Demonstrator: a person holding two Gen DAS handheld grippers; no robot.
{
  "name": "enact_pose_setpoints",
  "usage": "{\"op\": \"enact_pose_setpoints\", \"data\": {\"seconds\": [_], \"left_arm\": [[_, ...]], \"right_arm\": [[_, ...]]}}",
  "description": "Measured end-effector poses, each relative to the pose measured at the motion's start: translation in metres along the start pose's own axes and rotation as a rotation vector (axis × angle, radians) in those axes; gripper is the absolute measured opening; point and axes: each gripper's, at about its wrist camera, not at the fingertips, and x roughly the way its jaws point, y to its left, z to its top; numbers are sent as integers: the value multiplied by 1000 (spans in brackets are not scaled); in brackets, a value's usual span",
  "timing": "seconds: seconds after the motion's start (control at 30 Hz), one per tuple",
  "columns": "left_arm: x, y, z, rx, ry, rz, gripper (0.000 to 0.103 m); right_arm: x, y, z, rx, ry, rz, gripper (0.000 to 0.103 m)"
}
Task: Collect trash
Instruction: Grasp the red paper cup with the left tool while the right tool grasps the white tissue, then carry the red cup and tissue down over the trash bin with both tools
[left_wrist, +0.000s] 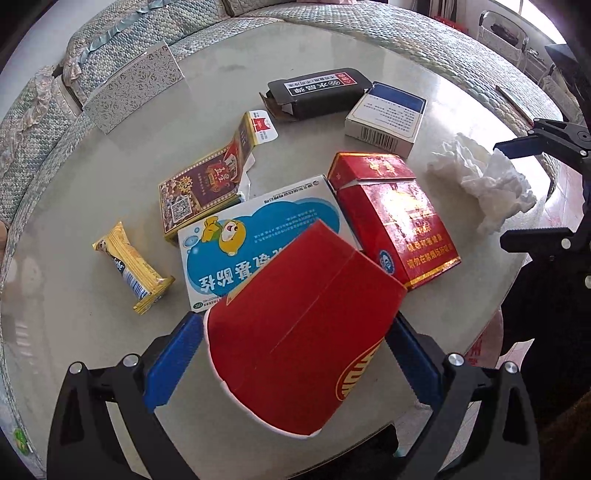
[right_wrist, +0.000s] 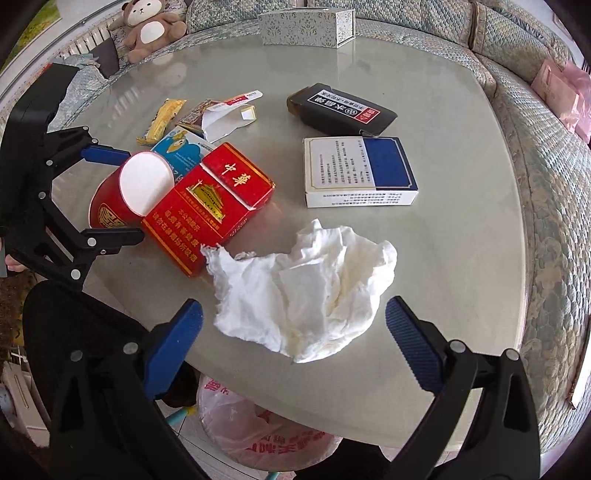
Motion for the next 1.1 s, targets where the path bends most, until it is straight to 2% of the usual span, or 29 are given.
{"op": "enact_pose_setpoints", "data": {"seconds": [0.13, 0.2, 0.23, 0.27, 0.33, 0.5, 0.53, 0.73, 1.1], "left_arm": [[3, 7, 4, -30, 6, 1, 92], [4, 12, 7, -49, 6, 6, 86], [4, 14, 8, -58, 7, 8, 78], [3, 16, 9, -72, 7, 6, 75], [1, 20, 12, -97, 2, -6, 72], [-8, 27, 13, -159, -9, -9, 63], [-11, 26, 12, -168, -10, -6, 62], [-18, 28, 9, -229, -10, -1, 58], [-32, 42, 1, -320, -3, 4, 54]], "right_arm": [[5, 2, 1, -19, -3, -20, 95], [5, 2, 1, -21, -6, -27, 89], [6, 3, 2, -22, -4, -32, 79], [6, 4, 4, -19, -5, -37, 68], [4, 1, 3, -9, -12, -32, 63], [-2, -6, 4, 25, -33, -17, 38], [-2, -7, 4, 30, -32, -17, 30], [-8, -7, 4, 40, -49, -27, 23], [-31, 1, 8, 13, -113, -113, 22]]}}
